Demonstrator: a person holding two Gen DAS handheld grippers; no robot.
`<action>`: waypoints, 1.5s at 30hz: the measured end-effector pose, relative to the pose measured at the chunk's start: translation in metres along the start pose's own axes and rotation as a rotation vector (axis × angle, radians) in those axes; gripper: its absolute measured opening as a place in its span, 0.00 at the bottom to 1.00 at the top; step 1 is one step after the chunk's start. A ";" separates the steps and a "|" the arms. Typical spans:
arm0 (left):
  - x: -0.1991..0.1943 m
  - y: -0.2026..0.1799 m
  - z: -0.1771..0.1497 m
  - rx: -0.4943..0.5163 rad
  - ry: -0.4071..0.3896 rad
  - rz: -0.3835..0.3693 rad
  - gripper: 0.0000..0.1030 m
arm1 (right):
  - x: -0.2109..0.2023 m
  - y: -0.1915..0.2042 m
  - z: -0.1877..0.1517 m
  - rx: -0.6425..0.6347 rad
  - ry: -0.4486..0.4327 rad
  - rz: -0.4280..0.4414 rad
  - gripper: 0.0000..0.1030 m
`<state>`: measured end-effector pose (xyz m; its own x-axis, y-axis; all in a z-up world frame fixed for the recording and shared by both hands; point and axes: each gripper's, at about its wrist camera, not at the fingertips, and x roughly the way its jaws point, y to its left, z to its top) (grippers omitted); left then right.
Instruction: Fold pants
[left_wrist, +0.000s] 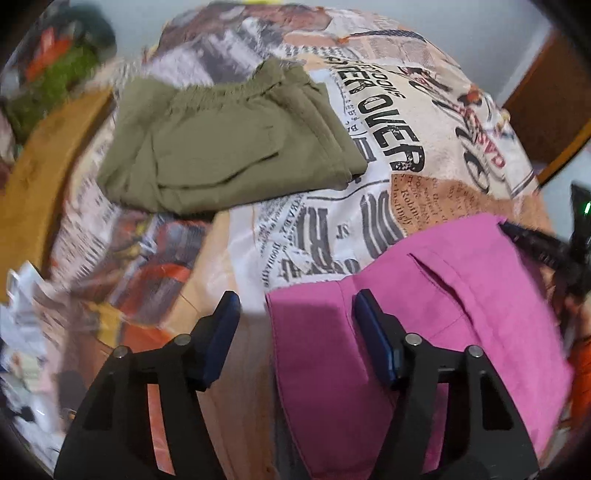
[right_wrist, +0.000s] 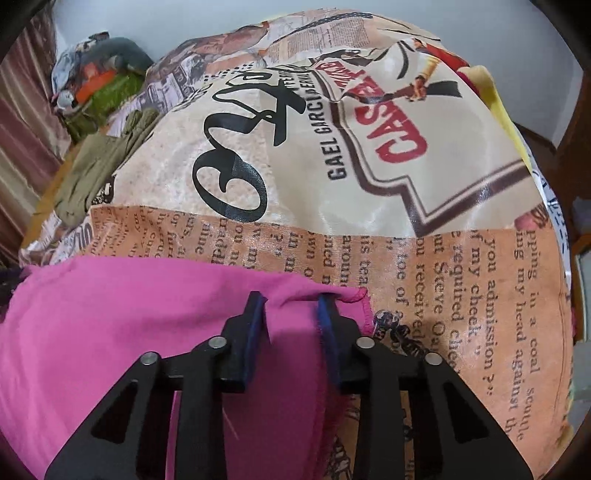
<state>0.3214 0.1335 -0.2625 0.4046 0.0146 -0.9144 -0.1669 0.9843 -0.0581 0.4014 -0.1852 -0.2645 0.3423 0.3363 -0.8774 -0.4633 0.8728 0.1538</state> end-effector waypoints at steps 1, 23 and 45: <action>0.000 -0.001 -0.001 0.015 -0.011 0.026 0.64 | 0.000 -0.001 0.000 -0.001 0.002 -0.005 0.22; -0.055 -0.051 0.018 0.171 -0.115 0.027 0.80 | -0.065 0.076 0.018 -0.118 -0.057 0.142 0.60; -0.054 -0.063 -0.037 0.275 -0.106 0.108 0.87 | -0.074 0.080 -0.063 -0.174 0.079 0.159 0.69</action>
<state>0.2771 0.0647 -0.2240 0.4920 0.1257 -0.8615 0.0292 0.9866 0.1607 0.2873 -0.1621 -0.2154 0.1921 0.4297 -0.8823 -0.6420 0.7350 0.2182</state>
